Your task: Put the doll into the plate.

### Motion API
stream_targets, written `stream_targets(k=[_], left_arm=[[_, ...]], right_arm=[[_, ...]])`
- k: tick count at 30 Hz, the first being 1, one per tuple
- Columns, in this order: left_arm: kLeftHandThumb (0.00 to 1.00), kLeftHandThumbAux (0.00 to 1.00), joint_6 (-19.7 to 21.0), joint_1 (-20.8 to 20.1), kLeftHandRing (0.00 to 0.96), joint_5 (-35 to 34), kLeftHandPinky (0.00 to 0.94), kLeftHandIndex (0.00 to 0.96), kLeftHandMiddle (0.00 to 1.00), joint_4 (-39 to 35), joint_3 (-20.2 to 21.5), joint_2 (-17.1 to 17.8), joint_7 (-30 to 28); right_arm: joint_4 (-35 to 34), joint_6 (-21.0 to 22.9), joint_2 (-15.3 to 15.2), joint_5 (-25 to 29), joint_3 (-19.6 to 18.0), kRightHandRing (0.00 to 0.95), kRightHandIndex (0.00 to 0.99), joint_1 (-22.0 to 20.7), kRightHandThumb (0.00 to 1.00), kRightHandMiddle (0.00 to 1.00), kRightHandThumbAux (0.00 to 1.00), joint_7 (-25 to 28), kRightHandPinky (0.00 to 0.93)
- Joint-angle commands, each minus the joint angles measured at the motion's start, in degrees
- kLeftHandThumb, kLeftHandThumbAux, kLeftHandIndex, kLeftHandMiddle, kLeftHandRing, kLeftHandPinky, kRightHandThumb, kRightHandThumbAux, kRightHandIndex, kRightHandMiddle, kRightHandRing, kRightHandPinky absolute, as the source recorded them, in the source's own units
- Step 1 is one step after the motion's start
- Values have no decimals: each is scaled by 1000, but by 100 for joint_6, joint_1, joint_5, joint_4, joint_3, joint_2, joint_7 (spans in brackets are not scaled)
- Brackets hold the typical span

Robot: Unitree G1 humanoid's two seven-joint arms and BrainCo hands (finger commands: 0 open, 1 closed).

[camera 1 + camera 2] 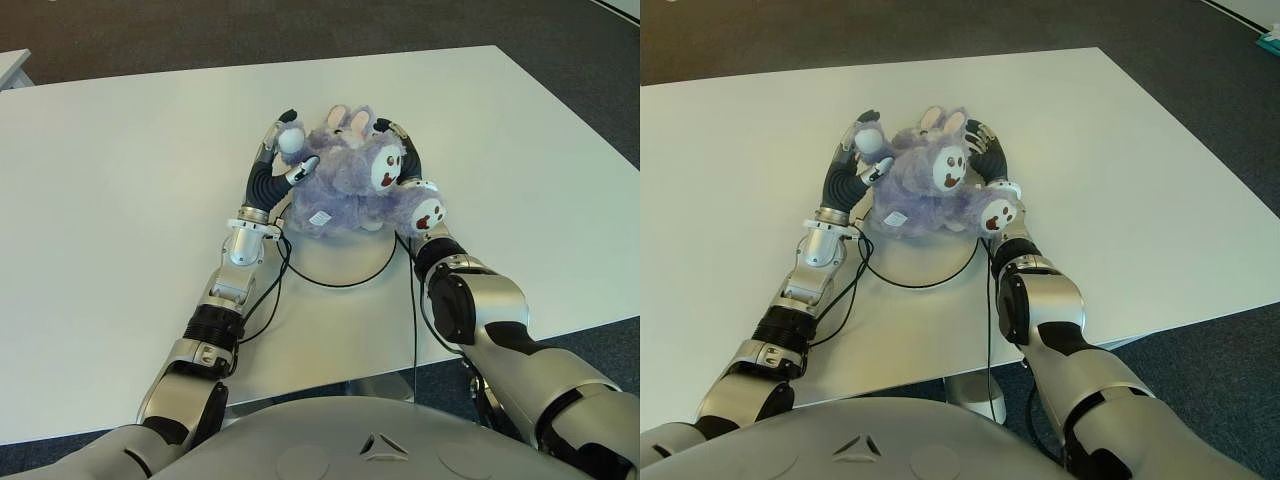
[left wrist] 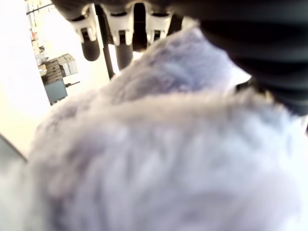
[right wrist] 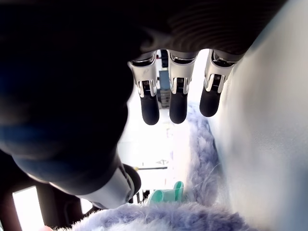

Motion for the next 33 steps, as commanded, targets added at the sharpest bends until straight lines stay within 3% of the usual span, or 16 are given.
stream_targets(k=[1,19,33], left_arm=[[56,395,-19,782,44,-64,0,0,56,687,141,274,-208],[0,382,7,809,18,-152,0,0,58,449,493,466,-246],[0,390,-375,817,18,-209,0,0,73,579,804,526,-171]], right_arm=[[131,132,54,-3,40,113,155,124,484,142,859,-21,129],[130,120,51,5,60,109,151,130,454,136,860,-2,128],[133,110,50,9,76,116,145,133,446,145,870,-17,132]])
